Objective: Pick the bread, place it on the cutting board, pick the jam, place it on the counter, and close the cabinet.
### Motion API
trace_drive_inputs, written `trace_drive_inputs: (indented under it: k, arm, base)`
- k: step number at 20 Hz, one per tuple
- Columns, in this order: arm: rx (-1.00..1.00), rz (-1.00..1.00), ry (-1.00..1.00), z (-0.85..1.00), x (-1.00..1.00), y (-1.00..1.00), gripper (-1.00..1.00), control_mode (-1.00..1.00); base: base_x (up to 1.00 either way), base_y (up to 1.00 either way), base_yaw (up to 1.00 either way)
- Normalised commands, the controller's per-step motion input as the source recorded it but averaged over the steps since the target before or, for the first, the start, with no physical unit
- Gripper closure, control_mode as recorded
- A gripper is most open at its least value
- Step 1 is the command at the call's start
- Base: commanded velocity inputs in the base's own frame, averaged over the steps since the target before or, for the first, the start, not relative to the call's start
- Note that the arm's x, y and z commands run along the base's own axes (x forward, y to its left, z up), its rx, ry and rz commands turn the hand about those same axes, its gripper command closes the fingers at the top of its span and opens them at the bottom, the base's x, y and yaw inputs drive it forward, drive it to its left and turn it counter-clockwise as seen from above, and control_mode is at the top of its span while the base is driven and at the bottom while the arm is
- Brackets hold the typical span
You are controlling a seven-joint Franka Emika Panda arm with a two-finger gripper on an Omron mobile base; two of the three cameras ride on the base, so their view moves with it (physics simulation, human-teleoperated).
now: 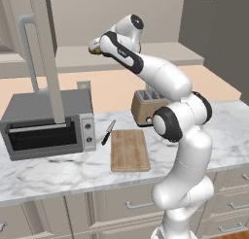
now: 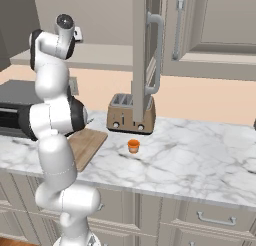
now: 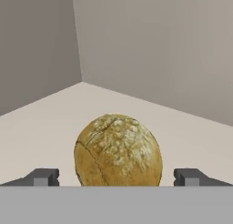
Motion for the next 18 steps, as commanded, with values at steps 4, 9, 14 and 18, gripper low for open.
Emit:
trace_drive_inputs:
  k: [4, 9, 14, 18]
  arm:
    - [0.00, 0.05, 0.00, -0.06, 0.00, 0.19, -1.00, -1.00]
    - [0.00, 0.04, 0.00, -0.13, 0.03, 0.10, -1.00, -1.00]
    - [-0.01, 0.03, -0.01, -0.14, 0.03, 0.00, -1.00, -1.00]
    - [-0.04, 0.00, -0.02, -0.21, 0.00, 0.00, -1.00, -1.00]
  base:
    - [0.00, 0.00, 0.00]
    - [0.00, 0.00, 0.00]
    - [0.00, 0.00, 0.00]
    - [0.00, 0.00, 0.00]
